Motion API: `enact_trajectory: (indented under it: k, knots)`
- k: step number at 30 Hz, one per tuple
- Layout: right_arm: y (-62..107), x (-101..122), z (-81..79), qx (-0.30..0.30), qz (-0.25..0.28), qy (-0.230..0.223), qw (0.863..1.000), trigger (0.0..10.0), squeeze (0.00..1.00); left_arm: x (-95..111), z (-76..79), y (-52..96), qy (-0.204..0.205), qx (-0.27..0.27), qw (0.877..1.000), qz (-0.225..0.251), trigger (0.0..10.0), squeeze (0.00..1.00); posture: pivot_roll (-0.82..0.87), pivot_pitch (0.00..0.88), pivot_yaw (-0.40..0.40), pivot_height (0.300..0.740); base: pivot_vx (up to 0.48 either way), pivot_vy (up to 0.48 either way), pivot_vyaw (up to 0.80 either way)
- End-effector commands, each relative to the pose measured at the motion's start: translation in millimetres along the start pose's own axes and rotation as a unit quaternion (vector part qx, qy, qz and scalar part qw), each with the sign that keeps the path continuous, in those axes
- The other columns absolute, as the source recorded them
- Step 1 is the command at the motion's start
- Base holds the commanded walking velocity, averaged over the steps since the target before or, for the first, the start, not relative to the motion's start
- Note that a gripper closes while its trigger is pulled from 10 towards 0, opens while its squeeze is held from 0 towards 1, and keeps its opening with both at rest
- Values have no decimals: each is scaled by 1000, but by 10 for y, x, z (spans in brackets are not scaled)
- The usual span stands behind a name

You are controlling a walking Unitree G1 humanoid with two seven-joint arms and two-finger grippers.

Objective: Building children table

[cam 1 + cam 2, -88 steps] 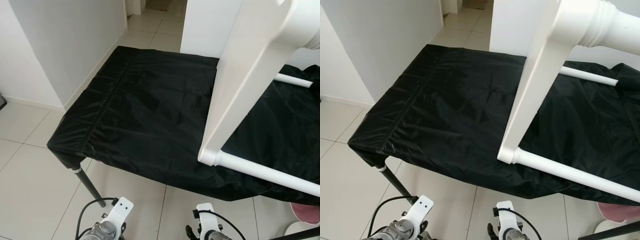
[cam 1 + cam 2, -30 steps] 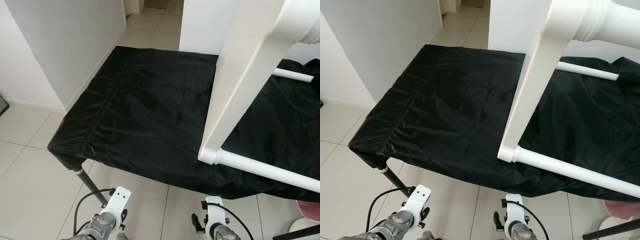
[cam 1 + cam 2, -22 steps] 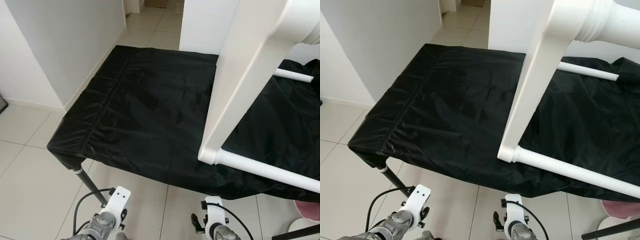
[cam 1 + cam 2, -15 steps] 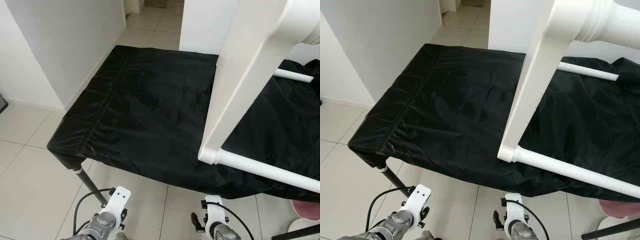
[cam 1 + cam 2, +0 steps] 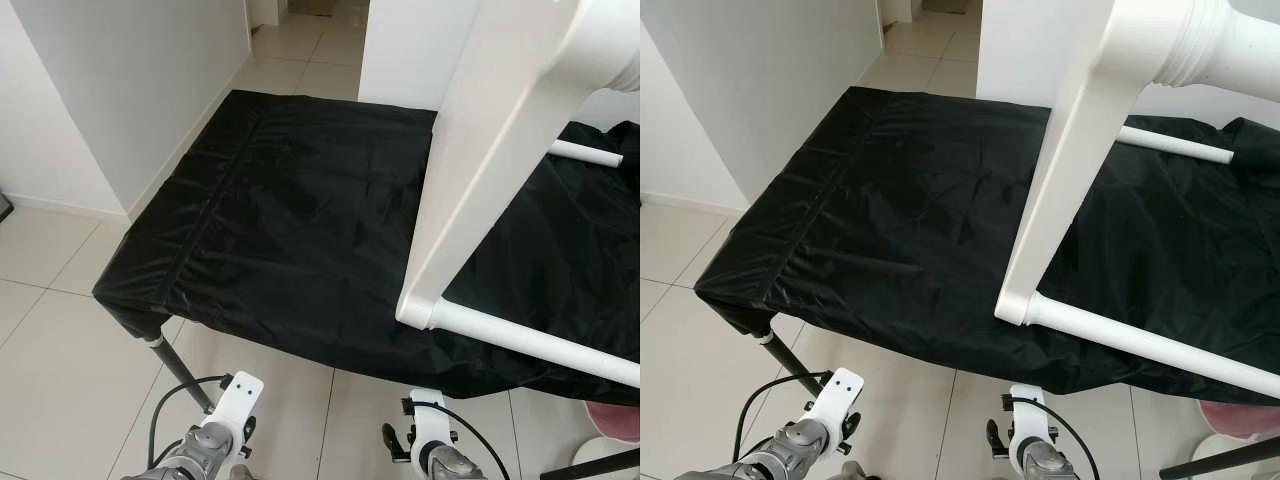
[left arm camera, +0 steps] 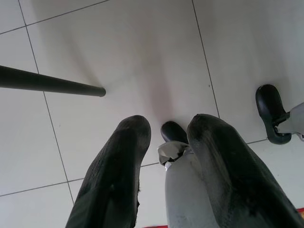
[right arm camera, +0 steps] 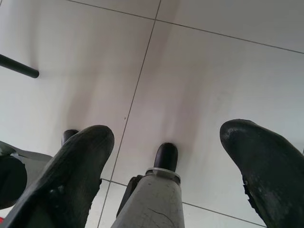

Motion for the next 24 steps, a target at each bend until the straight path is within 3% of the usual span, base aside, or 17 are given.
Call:
enact_trajectory:
  k: [1, 24]
  knots:
    - [12, -61, 13, -1, -15, 1, 1000, 10000, 0, -29, 53, 2, 5, -26, 1000, -6, 10000, 0, -59, 0, 7, 740, 0, 0, 0]
    - [33, -116, 33, -3, -20, 14, 1000, 10000, 0, -67, 106, 9, 16, -35, 999, -10, 10000, 0, -60, 0, -3, 740, 0, 0, 0]
Point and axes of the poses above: a point about 5 cm out from each wrist's last joint towards the gripper, its own y axis pointing back from the gripper into the wrist, its own x axis along the axis of the wrist's last joint, z = x × y, the point moved 2 cm from there along -y, pointing out of the wrist towards the gripper, and after that the axes turned 12 degrees about -y, right-handed, at the moved point
